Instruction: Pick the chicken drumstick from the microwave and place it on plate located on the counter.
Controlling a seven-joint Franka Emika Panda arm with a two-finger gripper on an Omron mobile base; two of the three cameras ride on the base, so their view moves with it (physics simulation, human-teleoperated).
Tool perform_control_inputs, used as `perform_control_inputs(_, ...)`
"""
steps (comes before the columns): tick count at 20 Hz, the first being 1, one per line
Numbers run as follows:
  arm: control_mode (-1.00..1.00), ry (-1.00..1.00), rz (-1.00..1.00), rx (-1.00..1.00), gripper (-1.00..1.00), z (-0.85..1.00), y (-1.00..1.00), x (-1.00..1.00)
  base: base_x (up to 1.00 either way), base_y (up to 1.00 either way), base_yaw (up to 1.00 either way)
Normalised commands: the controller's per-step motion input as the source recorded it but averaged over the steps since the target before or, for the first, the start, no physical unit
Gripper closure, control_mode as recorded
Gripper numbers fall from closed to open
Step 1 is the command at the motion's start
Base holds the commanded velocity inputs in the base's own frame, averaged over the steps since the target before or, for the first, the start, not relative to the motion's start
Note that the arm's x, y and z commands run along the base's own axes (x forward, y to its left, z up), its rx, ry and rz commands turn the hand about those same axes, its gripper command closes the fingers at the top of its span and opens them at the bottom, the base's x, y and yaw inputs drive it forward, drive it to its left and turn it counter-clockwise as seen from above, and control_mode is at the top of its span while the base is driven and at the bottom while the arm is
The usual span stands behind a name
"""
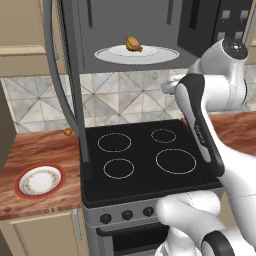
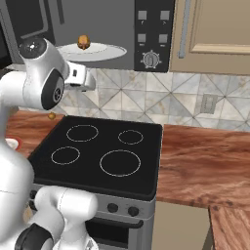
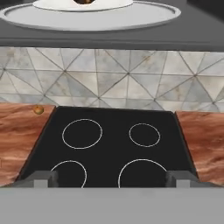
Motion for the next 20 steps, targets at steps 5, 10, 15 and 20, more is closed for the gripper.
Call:
perform_control_inputs(5, -1.0, -0.23, 0.0, 0.0, -1.0, 0.97, 0.01, -0.1, 0.0, 0.0, 0.0)
perform_control_inputs(10, -1.0, -0.22, 0.0, 0.0, -1.0, 0.72, 0.02, 0.04, 0.0, 0.0, 0.0)
perform_control_inputs(15, -1.0, -0.13, 0.0, 0.0, -1.0, 0.22, 0.12, 0.31, 0.0, 0.0, 0.0)
perform_control_inputs(20, -1.0, -0.01, 0.0, 0.0, -1.0, 0.05, 0.17, 0.54, 0.0, 0.0, 0.0)
